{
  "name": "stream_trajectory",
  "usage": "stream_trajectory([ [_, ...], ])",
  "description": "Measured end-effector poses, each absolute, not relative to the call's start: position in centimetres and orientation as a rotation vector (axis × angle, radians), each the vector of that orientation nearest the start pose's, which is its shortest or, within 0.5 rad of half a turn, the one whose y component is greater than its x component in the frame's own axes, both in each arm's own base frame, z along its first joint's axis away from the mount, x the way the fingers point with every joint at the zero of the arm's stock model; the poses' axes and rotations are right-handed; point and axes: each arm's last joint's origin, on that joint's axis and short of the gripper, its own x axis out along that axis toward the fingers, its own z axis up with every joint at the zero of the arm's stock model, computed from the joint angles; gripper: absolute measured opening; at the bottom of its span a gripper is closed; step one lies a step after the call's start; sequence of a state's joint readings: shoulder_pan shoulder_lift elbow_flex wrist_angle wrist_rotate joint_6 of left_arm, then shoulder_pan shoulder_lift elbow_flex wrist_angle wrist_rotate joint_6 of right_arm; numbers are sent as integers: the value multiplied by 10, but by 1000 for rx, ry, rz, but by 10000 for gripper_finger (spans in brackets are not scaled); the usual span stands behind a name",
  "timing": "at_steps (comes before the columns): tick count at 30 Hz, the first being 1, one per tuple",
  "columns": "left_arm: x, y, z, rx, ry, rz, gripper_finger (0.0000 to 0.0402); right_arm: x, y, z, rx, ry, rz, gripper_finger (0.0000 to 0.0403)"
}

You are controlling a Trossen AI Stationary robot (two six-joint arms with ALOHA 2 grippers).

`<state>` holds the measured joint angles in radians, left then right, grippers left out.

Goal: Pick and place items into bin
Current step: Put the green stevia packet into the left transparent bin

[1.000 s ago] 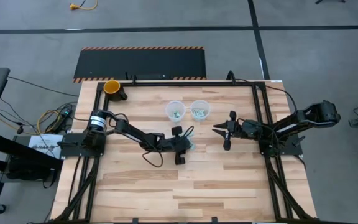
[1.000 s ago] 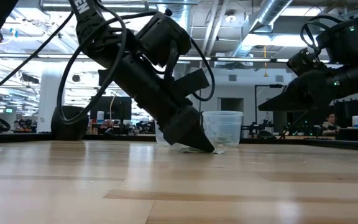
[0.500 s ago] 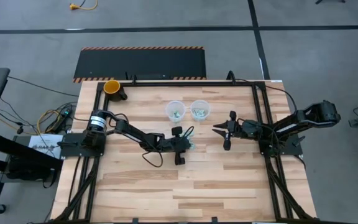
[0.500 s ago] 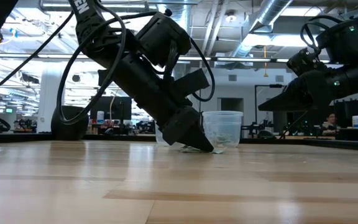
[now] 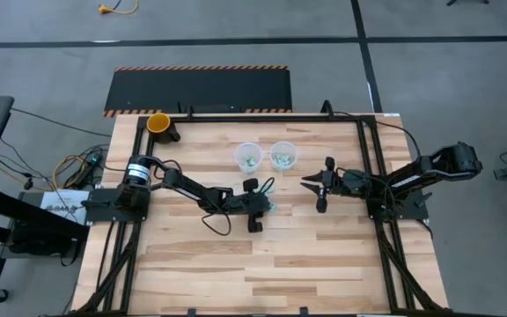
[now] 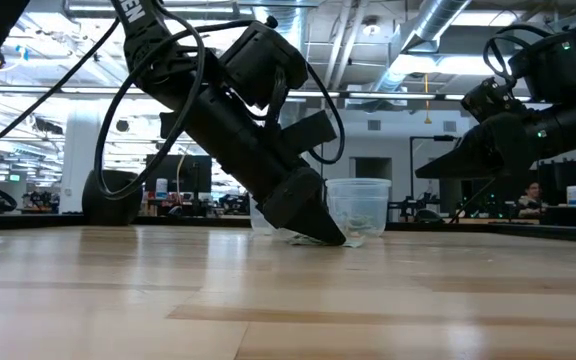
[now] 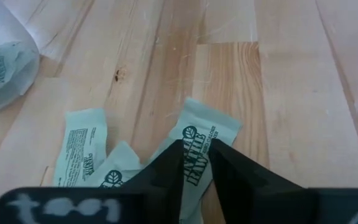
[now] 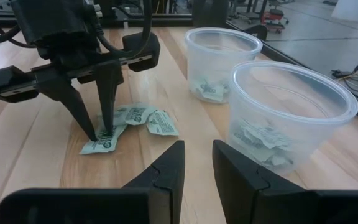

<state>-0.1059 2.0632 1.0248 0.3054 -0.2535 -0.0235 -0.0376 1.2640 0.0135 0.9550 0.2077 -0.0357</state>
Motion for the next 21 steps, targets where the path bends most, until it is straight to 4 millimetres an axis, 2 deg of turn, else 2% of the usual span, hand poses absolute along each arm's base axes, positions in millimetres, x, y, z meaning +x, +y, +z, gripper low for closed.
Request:
stream_trajectory([
  [6,390,-34,91,87,731,147,100,166,-12,114,-60,299,-238,75],
  [15,389,-31,89,39,762,120,102,166,-12,114,-60,298,-238,75],
  [18,388,-32,89,31,766,120,86,166,-12,114,-59,297,-238,75],
  [21,388,-32,88,31,769,118,52,166,-12,114,-59,297,-238,75],
])
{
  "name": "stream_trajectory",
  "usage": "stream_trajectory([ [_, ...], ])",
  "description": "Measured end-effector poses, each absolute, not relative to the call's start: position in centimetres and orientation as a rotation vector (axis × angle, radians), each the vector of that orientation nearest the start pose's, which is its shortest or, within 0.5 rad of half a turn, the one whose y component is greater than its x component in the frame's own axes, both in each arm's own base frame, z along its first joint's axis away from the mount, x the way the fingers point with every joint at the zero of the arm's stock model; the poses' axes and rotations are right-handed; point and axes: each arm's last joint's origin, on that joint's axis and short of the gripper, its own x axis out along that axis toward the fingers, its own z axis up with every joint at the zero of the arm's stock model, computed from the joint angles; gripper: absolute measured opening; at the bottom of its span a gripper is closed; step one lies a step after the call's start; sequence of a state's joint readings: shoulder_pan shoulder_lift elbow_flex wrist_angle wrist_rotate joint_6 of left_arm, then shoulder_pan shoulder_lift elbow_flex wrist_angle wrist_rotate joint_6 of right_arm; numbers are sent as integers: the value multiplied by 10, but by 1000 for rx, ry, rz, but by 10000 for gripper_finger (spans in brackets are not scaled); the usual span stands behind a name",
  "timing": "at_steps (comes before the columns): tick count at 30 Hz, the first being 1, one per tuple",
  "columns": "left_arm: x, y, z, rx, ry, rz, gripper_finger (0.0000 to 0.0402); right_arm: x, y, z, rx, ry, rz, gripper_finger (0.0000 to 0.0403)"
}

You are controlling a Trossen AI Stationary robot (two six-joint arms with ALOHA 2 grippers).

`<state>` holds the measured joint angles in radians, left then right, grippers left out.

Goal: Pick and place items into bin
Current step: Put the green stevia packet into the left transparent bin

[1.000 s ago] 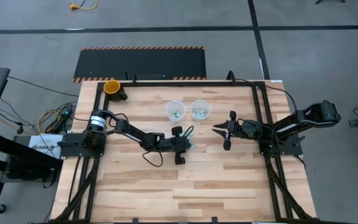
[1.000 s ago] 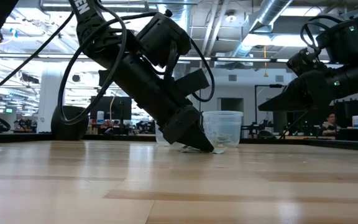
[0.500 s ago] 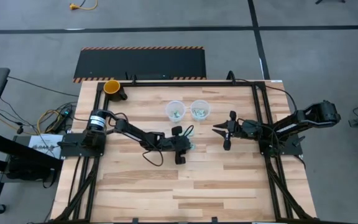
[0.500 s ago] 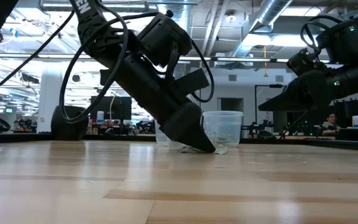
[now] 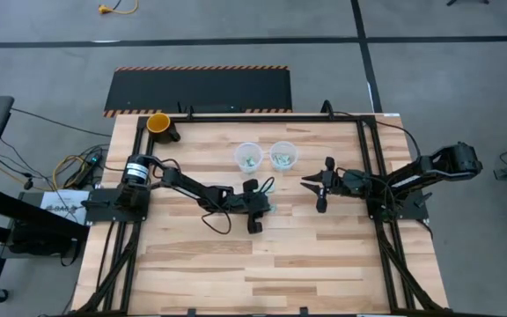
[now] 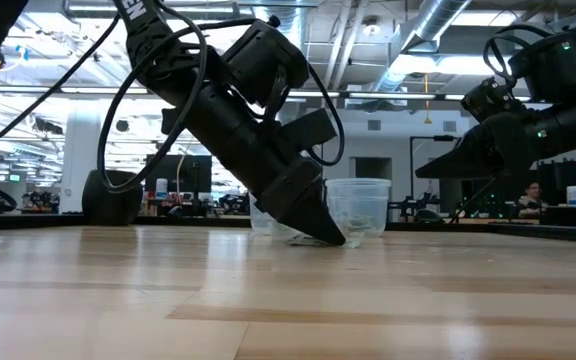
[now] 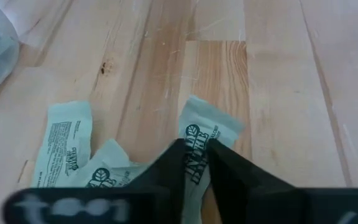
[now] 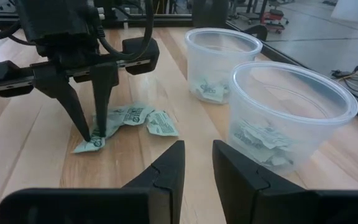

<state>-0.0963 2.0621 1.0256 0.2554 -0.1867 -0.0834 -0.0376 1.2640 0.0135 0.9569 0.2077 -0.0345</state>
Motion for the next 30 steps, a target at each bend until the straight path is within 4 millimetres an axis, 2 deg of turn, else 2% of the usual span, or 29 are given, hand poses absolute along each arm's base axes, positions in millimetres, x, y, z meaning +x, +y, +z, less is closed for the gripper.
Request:
stream_trajectory([
  [4,388,-33,88,33,769,116,8,166,-12,114,-59,297,-239,75],
  [30,402,-40,106,-3,513,43,2,166,-10,114,-51,298,-227,75],
])
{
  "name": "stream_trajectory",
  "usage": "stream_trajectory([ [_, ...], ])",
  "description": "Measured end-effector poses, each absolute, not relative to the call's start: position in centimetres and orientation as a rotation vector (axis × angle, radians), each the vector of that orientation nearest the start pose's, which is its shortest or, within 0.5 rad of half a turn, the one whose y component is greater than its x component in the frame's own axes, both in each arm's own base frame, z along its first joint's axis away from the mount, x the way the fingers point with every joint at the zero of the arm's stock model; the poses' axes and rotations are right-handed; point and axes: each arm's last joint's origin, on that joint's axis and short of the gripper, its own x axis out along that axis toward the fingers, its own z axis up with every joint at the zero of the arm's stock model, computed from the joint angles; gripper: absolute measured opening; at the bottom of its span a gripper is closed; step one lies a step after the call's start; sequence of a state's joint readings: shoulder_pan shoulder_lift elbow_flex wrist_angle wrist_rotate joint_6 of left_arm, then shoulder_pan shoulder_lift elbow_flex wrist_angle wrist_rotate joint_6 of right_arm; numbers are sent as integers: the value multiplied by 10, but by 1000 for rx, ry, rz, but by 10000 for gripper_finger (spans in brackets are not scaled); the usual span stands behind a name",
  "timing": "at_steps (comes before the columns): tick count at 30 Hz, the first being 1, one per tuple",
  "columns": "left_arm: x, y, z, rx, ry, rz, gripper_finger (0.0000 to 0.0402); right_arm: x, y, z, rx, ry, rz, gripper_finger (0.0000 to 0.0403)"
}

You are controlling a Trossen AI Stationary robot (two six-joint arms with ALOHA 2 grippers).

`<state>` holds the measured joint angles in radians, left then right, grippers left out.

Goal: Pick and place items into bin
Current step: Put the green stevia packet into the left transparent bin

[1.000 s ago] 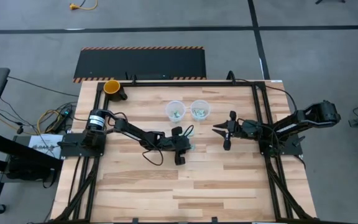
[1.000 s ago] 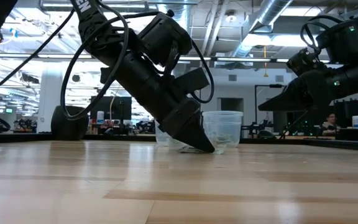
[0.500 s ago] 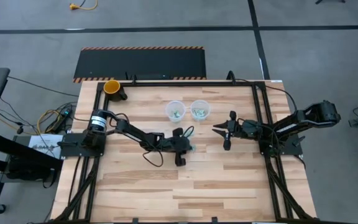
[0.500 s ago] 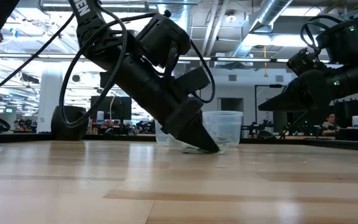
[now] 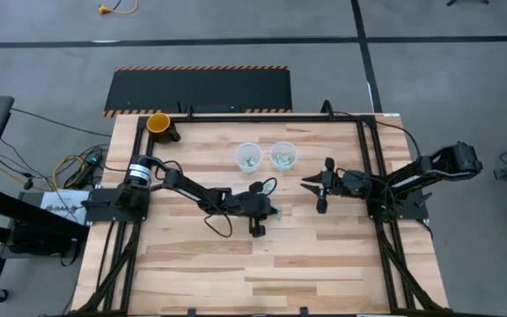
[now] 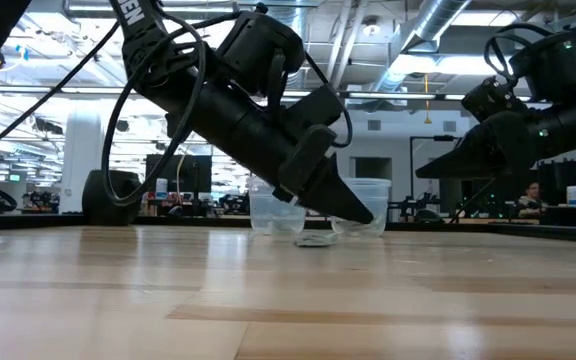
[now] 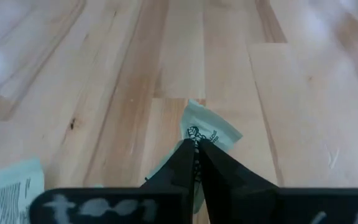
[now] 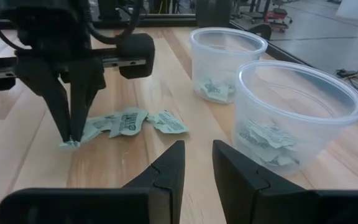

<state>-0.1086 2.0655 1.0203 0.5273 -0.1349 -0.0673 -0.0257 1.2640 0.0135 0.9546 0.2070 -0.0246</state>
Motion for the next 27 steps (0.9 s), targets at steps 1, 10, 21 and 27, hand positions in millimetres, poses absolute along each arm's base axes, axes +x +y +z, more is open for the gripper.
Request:
stream_trajectory([
  [1,402,-41,108,6,510,39,2,166,-10,113,-51,299,-227,75],
  [10,388,-53,155,306,498,243,2,166,-10,113,-52,303,-227,75],
  [21,356,5,195,443,679,756,2,166,-10,113,-48,302,-228,75],
  [27,352,46,190,288,727,748,2,166,-10,112,-35,309,-230,75],
])
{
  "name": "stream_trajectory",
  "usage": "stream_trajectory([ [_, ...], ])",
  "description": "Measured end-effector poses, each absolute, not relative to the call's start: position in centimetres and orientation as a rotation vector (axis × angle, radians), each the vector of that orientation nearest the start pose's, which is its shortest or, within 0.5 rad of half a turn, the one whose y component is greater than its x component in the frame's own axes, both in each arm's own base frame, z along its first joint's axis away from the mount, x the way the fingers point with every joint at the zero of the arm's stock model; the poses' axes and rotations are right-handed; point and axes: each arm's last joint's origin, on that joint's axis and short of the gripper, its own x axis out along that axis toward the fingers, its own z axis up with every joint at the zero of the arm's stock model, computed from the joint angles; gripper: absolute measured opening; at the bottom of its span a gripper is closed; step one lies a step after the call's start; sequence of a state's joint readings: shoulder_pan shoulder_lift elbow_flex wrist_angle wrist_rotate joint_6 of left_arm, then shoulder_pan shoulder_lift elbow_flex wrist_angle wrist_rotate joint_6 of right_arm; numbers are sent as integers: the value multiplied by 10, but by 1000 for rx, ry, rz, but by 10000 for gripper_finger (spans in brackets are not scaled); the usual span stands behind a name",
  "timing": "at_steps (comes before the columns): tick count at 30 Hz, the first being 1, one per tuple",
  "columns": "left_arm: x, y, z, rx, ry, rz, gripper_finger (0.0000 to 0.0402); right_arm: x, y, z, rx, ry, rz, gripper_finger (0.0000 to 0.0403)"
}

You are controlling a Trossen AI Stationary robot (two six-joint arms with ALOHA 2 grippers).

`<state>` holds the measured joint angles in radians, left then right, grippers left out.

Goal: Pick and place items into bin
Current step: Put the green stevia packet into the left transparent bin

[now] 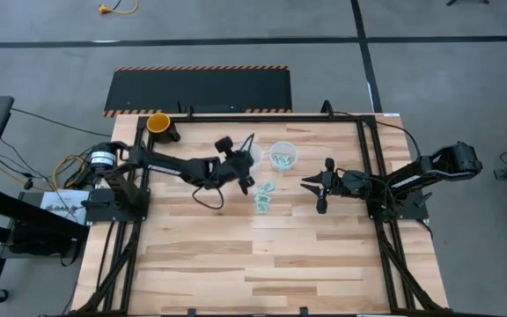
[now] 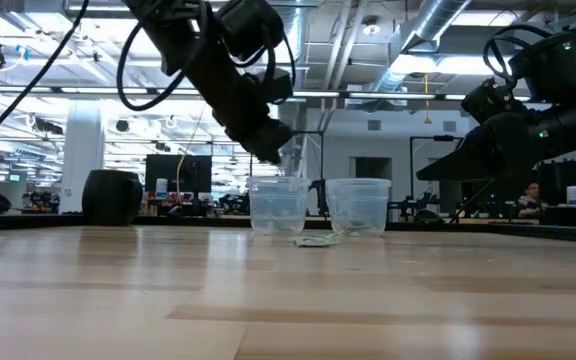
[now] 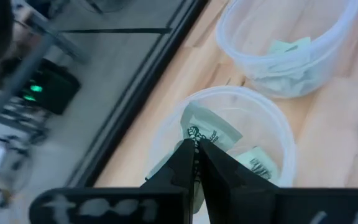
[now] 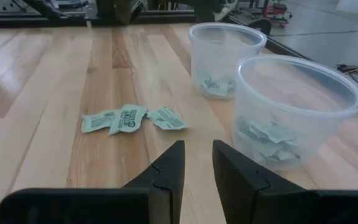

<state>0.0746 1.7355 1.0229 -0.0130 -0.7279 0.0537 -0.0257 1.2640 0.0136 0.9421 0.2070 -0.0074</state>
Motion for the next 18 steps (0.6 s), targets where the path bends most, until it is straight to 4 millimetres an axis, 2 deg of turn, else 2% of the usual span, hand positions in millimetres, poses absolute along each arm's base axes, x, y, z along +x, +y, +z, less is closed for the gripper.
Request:
stream_trajectory([
  [8,353,53,190,257,719,734,13,166,-10,112,-36,308,-230,75],
  [18,352,46,189,308,748,702,80,166,-10,112,-36,308,-230,75],
])
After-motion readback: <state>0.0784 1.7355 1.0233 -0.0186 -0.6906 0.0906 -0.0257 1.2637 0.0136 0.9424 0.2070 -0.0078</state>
